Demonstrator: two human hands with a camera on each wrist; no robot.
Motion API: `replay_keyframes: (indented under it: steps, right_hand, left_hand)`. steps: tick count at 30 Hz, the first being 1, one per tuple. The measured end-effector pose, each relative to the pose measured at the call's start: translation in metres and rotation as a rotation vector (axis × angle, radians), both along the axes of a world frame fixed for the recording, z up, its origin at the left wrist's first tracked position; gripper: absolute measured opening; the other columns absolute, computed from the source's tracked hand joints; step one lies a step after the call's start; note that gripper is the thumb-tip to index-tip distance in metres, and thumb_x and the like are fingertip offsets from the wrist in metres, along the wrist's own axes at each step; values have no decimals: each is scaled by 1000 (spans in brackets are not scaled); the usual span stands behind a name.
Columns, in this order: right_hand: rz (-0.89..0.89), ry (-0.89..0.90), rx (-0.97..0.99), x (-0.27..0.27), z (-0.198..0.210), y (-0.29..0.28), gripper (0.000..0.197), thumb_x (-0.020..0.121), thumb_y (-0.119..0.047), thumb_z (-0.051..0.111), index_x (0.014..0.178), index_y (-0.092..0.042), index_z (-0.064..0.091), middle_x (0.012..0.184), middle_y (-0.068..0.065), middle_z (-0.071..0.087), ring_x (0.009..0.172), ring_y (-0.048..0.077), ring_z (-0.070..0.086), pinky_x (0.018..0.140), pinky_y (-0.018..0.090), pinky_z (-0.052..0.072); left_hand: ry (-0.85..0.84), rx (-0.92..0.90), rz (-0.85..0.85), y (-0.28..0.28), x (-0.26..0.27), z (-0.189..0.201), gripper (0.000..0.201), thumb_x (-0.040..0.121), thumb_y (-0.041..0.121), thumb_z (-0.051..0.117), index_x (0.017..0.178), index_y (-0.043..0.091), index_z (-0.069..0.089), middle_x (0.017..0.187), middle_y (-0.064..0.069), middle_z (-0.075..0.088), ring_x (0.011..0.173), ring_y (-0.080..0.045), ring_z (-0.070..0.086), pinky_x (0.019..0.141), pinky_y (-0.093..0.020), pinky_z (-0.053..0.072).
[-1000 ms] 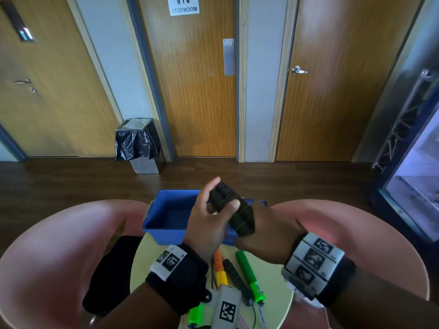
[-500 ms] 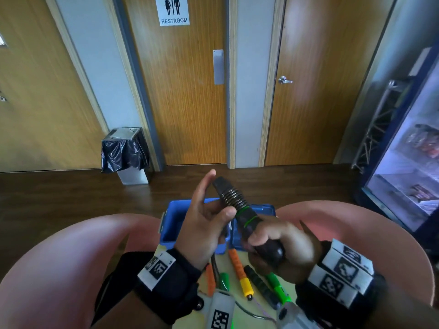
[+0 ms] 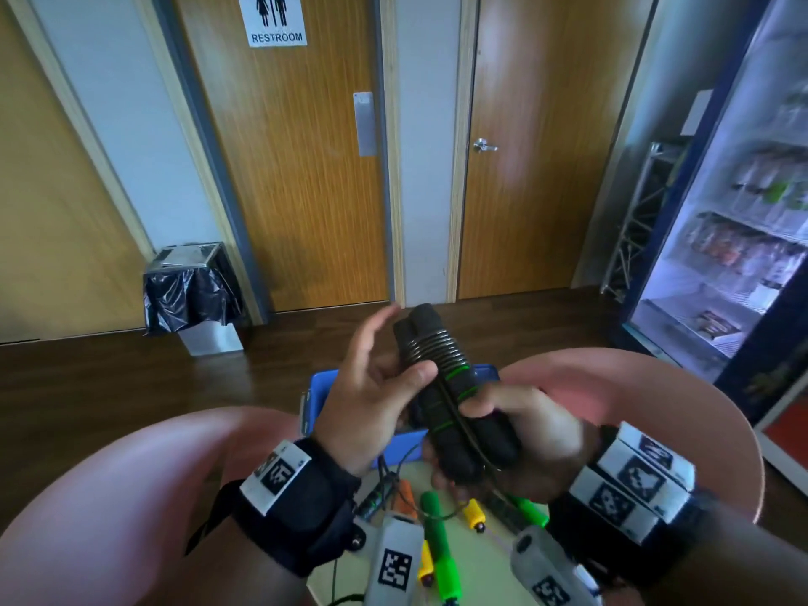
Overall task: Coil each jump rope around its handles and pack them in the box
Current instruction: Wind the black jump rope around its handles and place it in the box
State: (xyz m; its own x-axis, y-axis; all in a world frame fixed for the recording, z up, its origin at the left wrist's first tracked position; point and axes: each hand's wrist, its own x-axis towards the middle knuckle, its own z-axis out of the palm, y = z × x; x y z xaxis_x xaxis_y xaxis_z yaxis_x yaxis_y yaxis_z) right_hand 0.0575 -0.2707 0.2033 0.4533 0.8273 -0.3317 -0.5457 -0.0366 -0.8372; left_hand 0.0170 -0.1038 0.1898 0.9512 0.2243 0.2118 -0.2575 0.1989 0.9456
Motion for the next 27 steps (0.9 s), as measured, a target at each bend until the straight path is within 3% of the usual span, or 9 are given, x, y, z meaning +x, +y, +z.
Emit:
replay_keyframes:
  steps: [2, 4, 6, 8, 10, 12, 16, 21, 27]
  right_hand:
    - [-165, -473, -265, -5, 9, 7, 41, 64, -27, 70, 100, -9, 62, 82, 13, 68, 68, 27, 65, 60, 36, 51]
    - [-210, -994, -532, -13, 16, 13, 47, 65, -41, 77, 102, -21, 56, 80, -4, 69, 66, 11, 66, 58, 30, 52]
    - [-225, -1240, -799, -20, 18, 19, 56, 65, -51, 77, 101, -27, 42, 77, -8, 61, 64, 2, 58, 52, 22, 44]
    - [-266, -1247, -831, -22, 15, 27, 54, 67, -44, 76, 99, -26, 36, 77, -7, 59, 63, 3, 58, 50, 20, 43]
    - [-294, -1164, -735, -23, 11, 34, 53, 61, -39, 73, 101, -24, 42, 79, -4, 64, 65, 8, 63, 54, 30, 54]
    - [-303, -1060, -592, -22, 8, 39, 55, 52, -39, 70, 100, -21, 50, 79, 1, 67, 62, 16, 66, 54, 43, 58]
    - [-304, -937, -439, -26, 4, 49, 56, 51, -33, 73, 100, -14, 55, 81, 13, 67, 59, 26, 64, 49, 49, 55]
    - [-276, -1181, -662, -30, 13, 51, 52, 66, -40, 71, 105, -20, 43, 85, -3, 66, 73, 11, 66, 67, 35, 59]
    - [-247, -1114, -623, -37, 13, 55, 47, 67, -40, 70, 102, -20, 46, 85, -3, 67, 71, 12, 67, 59, 29, 56]
  left_hand:
    - [9, 70, 65, 5, -1, -2, 68, 85, -3, 71, 140, 25, 43, 97, -10, 76, 76, -15, 73, 62, -21, 55]
    - [4, 142, 163, 5, -3, -3, 70, 81, 2, 78, 139, 25, 45, 104, -5, 76, 94, -15, 73, 74, -23, 56]
    - [-6, 190, 253, 0, -6, -1, 69, 79, 5, 79, 137, 24, 47, 102, 0, 76, 93, -6, 71, 73, -14, 52]
    - [-29, 231, 302, -4, -12, 2, 68, 78, 8, 81, 134, 26, 49, 100, 8, 75, 88, 0, 71, 70, -10, 50]
    - [-37, 217, 309, -3, -17, 5, 69, 77, 8, 81, 135, 26, 49, 97, 10, 75, 83, -2, 71, 67, -11, 50]
    - [-42, 134, 252, 3, -20, 7, 71, 79, 2, 78, 139, 23, 47, 99, 1, 76, 83, -7, 73, 65, -15, 53]
    - [-63, 78, 158, 12, -26, 8, 69, 83, -5, 71, 140, 24, 45, 101, -10, 75, 82, -9, 72, 65, -18, 54]
    - [-43, 242, 286, 14, -35, -2, 74, 72, 31, 81, 136, 33, 44, 101, 3, 76, 91, -14, 73, 80, -36, 58]
    - [-85, 278, 332, 16, -44, -2, 68, 80, 13, 80, 137, 30, 45, 95, 10, 76, 88, -8, 73, 74, -21, 56]
